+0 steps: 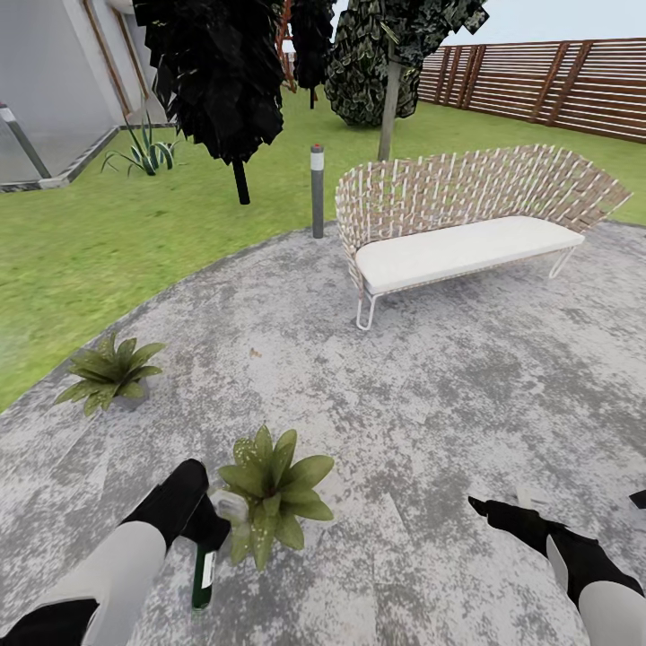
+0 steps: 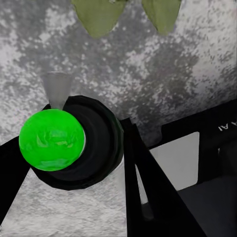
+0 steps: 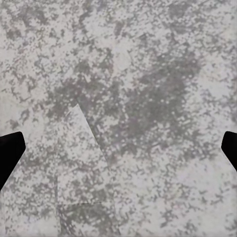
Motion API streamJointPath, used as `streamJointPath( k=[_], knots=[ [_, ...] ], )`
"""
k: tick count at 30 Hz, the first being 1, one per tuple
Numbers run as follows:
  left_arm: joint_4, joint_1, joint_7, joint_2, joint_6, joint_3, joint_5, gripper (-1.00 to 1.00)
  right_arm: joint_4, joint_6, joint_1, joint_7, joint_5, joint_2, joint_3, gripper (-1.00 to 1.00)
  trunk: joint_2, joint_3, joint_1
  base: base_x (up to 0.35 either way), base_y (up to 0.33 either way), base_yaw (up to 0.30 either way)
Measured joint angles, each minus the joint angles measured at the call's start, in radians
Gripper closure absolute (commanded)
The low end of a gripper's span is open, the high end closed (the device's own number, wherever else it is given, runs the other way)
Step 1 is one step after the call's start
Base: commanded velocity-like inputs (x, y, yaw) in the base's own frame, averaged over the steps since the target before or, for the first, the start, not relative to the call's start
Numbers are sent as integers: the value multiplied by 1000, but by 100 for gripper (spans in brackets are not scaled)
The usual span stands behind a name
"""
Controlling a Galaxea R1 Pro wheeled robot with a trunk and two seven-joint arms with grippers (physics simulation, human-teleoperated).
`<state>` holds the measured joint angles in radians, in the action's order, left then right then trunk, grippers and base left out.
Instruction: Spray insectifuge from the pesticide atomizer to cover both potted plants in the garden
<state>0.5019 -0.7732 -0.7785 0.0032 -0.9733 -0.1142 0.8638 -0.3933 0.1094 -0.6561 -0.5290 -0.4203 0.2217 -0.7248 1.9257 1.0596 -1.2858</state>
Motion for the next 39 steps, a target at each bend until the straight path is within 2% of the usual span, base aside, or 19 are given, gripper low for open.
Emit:
streamJointPath(
  k=[10,14,16,18,20,22,23,24,25,26,28,31,39],
  knots=[
    [7,-81,-4,3,-3,0,-1,100,0,0,0,0,0,0,0,-100,0,0,0,0,0,0],
    [6,-109,-43,5,-3,1,-2,100,0,0,-1,0,0,0,0,-100,0,0,0,0,0,0],
    [6,-123,-69,10,-2,2,10,100,0,0,0,0,0,0,0,-100,0,0,0,0,0,0],
    [6,-127,-79,13,-2,3,37,100,0,0,0,0,0,0,0,-100,0,0,0,0,0,0],
    [6,-129,-117,14,-2,3,86,100,0,0,0,0,0,0,0,-100,0,0,0,0,0,0],
    [6,-130,-184,15,-1,3,154,100,0,0,0,0,0,0,0,-100,0,0,0,0,0,0],
    [7,-130,-225,16,0,3,201,100,0,0,0,0,0,0,0,-100,0,0,0,0,0,0],
    [7,-130,-265,16,1,3,251,100,0,0,0,0,0,0,0,-100,0,0,0,0,0,0],
    [8,-130,-340,17,5,3,358,100,0,0,-1,0,0,0,0,-100,0,0,0,0,0,0],
    [10,-130,-388,17,6,2,433,100,0,0,-1,0,0,0,0,-100,0,0,0,0,0,0],
    [17,-130,-437,24,9,1,510,100,0,0,0,0,0,0,0,-100,0,0,0,0,0,0],
    [49,-130,-461,36,9,0,543,100,0,0,0,0,0,0,0,-100,0,0,0,0,0,0],
    [101,-130,-466,37,8,-2,549,100,0,0,0,0,0,0,0,-100,0,0,0,8,0,0]
  ],
)
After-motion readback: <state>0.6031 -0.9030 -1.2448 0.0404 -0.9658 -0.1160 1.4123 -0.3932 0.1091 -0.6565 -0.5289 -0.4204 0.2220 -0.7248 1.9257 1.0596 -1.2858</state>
